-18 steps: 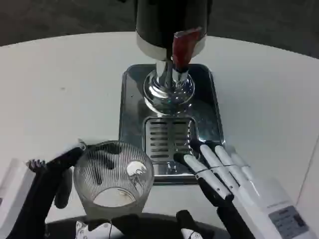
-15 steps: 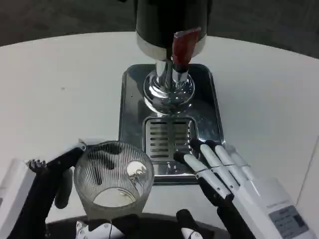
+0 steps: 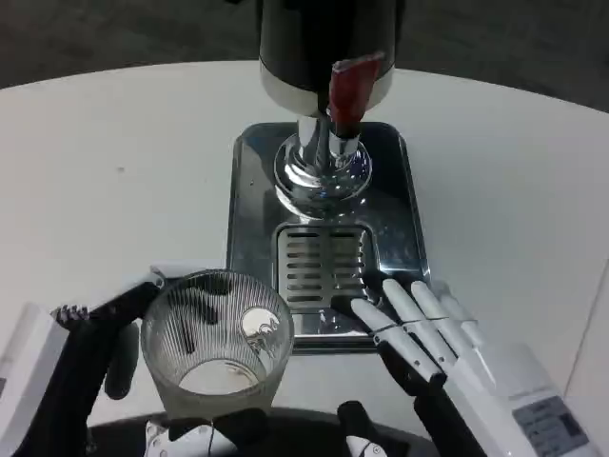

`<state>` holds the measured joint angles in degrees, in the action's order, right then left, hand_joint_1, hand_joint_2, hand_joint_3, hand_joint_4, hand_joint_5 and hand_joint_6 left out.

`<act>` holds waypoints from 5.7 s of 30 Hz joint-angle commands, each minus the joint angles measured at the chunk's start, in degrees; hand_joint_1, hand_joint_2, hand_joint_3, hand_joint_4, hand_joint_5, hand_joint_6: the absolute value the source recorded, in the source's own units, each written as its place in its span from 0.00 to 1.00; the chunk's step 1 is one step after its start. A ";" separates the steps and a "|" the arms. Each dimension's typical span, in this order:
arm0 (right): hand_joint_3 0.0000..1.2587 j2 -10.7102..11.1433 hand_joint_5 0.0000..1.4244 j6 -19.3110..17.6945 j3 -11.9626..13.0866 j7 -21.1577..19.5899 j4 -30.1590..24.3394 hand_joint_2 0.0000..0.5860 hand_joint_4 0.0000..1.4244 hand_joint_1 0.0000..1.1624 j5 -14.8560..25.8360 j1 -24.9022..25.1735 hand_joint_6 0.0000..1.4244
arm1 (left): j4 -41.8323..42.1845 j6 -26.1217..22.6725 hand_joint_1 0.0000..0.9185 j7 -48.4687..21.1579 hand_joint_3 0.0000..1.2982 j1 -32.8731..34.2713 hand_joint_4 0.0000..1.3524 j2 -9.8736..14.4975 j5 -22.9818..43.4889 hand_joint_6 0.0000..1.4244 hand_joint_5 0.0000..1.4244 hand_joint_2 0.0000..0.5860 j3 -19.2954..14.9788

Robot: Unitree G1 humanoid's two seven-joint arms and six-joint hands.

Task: Grasp the cup under the faucet to collect the drink, then remove the cup.

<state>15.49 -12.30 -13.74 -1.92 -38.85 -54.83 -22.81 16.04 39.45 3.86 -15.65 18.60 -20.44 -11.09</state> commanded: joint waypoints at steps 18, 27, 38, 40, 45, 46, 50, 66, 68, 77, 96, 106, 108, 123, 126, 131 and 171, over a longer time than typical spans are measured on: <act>0.12 -2.79 0.01 1.57 1.00 2.23 -4.29 0.87 0.02 0.25 -1.07 -3.34 0.01 | -21.49 -3.74 0.60 9.65 0.76 21.00 0.80 -0.89 -8.05 0.94 0.85 0.33 2.03; 0.12 -4.02 0.02 2.03 3.00 2.02 -6.40 0.88 0.02 0.27 -1.11 -6.05 0.01 | -41.73 -2.33 0.60 20.06 0.76 36.73 0.80 1.06 -15.28 0.94 0.86 0.33 8.83; 0.12 -7.05 0.02 2.21 2.11 0.67 -7.17 0.88 0.03 0.28 -2.54 -8.58 0.01 | -58.68 -1.23 0.60 28.75 0.76 51.18 0.80 1.75 -19.29 0.94 0.86 0.32 17.64; 0.12 -7.03 0.03 2.22 2.69 0.61 -7.52 0.88 0.03 0.28 -2.24 -9.39 0.01 | -61.35 -0.95 0.60 30.23 0.76 53.10 0.80 1.59 -19.75 0.94 0.86 0.32 19.27; 0.13 -6.93 0.03 1.89 3.81 0.64 -8.10 0.88 0.04 0.29 -1.72 -10.51 0.02 | -66.68 -1.92 0.60 33.16 0.76 56.63 0.81 -0.08 -20.33 0.94 0.86 0.32 22.66; 0.13 -6.88 0.03 1.81 3.95 0.69 -8.12 0.88 0.04 0.29 -1.56 -10.72 0.02 | -67.66 -2.23 0.60 33.68 0.76 57.35 0.81 -0.56 -20.37 0.94 0.86 0.32 23.12; 0.13 -6.80 0.04 1.51 4.30 0.76 -8.15 0.88 0.04 0.29 -1.18 -11.17 0.03 | -70.95 -2.79 0.60 35.61 0.76 60.35 0.81 -2.16 -20.31 0.94 0.86 0.32 24.84; 0.14 -5.90 0.07 0.58 5.26 0.78 -8.31 0.88 0.06 0.30 1.02 -12.45 0.07 | -76.46 -4.81 0.62 38.61 0.75 60.09 0.80 -2.67 -19.02 0.94 0.85 0.30 28.70; 0.14 -5.60 0.07 0.38 5.11 1.07 -8.34 0.88 0.06 0.30 1.28 -12.48 0.07 | -76.58 -5.08 0.61 38.66 0.71 59.50 0.73 -2.16 -18.76 0.88 0.79 0.27 28.76; 0.14 -5.45 0.09 0.96 5.09 2.60 -8.30 0.88 0.07 0.30 1.52 -11.41 0.11 | -76.13 -6.96 0.42 35.80 0.29 59.55 0.29 -0.70 -19.05 0.41 0.45 0.18 31.79; 0.15 -6.65 0.11 1.78 4.00 2.90 -8.17 0.88 0.07 0.30 1.16 -11.65 0.16 | -69.86 -3.00 0.13 33.99 0.06 55.13 0.07 0.97 -14.67 0.19 0.29 0.05 29.54; 0.15 -6.69 0.12 1.89 3.63 3.06 -7.70 0.88 0.07 0.30 1.31 -11.44 0.16 | -49.06 0.38 0.00 22.43 0.00 42.51 0.00 3.26 1.85 0.05 0.12 0.19 18.01; 0.15 -6.70 0.12 1.93 3.48 3.13 -7.63 0.88 0.07 0.30 1.21 -11.16 0.17 | -42.81 -1.15 0.00 16.24 0.00 40.13 0.00 3.73 7.48 0.02 0.06 0.22 16.02; 0.16 -7.33 0.12 3.52 4.19 4.06 -8.20 0.88 0.07 0.30 2.02 -9.77 0.17 | -10.93 -24.40 0.00 -26.38 0.00 41.69 0.00 13.28 49.85 0.02 0.02 0.26 5.72; 0.16 -7.40 0.12 3.77 4.56 4.30 -8.88 0.88 0.07 0.30 2.27 -10.50 0.18 | -9.20 -28.44 0.00 -30.99 0.00 44.49 0.00 14.82 51.42 0.03 0.02 0.27 4.62; 0.16 -7.20 0.12 3.85 5.26 4.67 -9.47 0.88 0.07 0.30 2.75 -11.14 0.18 | -11.97 -34.26 0.00 -38.73 0.00 51.09 0.00 15.12 52.10 0.03 0.01 0.27 5.98; 0.16 -8.61 0.12 5.00 5.46 5.29 -10.06 0.88 0.06 0.30 3.53 -11.48 0.21 | -12.92 -22.98 0.00 -45.93 0.00 56.19 0.00 14.94 24.35 0.04 0.05 0.21 13.59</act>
<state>7.18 -7.60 -8.07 3.07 -49.25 -51.43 -33.93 1.79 13.31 -40.95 41.30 32.01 6.47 1.30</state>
